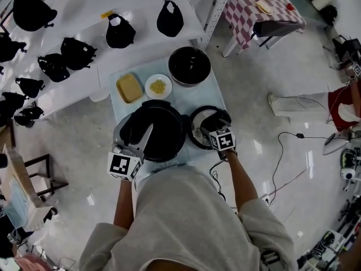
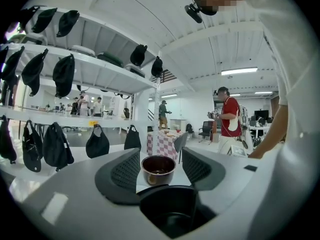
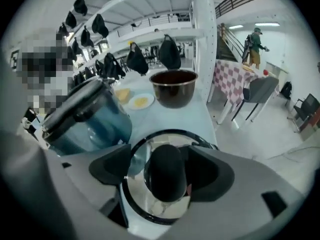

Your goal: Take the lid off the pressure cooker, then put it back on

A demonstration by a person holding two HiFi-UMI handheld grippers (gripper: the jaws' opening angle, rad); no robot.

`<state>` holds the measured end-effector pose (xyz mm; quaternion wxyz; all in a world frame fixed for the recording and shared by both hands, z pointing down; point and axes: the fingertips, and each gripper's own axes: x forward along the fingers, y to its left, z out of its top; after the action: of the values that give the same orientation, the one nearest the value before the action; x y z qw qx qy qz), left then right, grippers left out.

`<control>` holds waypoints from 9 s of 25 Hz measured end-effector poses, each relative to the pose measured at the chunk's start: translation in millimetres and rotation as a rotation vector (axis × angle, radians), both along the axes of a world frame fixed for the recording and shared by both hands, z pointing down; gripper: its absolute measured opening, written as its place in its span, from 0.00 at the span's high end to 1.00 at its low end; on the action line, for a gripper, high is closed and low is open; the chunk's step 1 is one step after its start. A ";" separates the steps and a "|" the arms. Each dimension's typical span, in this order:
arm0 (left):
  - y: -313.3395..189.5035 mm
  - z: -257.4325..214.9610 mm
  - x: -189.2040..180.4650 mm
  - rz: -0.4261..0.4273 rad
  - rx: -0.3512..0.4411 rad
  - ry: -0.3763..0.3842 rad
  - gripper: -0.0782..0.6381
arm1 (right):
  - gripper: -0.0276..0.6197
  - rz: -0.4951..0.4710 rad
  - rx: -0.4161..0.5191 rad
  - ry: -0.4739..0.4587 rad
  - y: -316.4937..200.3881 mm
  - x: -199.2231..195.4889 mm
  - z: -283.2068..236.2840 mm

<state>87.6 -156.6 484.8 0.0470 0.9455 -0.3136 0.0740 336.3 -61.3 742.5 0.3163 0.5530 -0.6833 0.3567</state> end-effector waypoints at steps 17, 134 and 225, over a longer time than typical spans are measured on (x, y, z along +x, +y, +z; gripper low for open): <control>-5.2 -0.5 -26.8 -0.072 -0.006 -0.015 0.55 | 0.52 -0.068 -0.362 0.110 9.8 11.8 61.8; 1.1 7.4 -153.7 -0.240 -0.012 0.071 0.56 | 0.53 -1.150 -0.286 0.284 -48.7 -275.9 -131.1; -16.6 -5.5 -134.3 -0.292 -0.022 0.010 0.88 | 0.96 -0.118 0.672 -0.092 -75.9 -108.3 -267.5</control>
<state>-46.7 -173.2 479.4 0.0692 0.8895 -0.4469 0.0654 228.0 -137.2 475.0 0.1054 0.5693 -0.8069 0.1175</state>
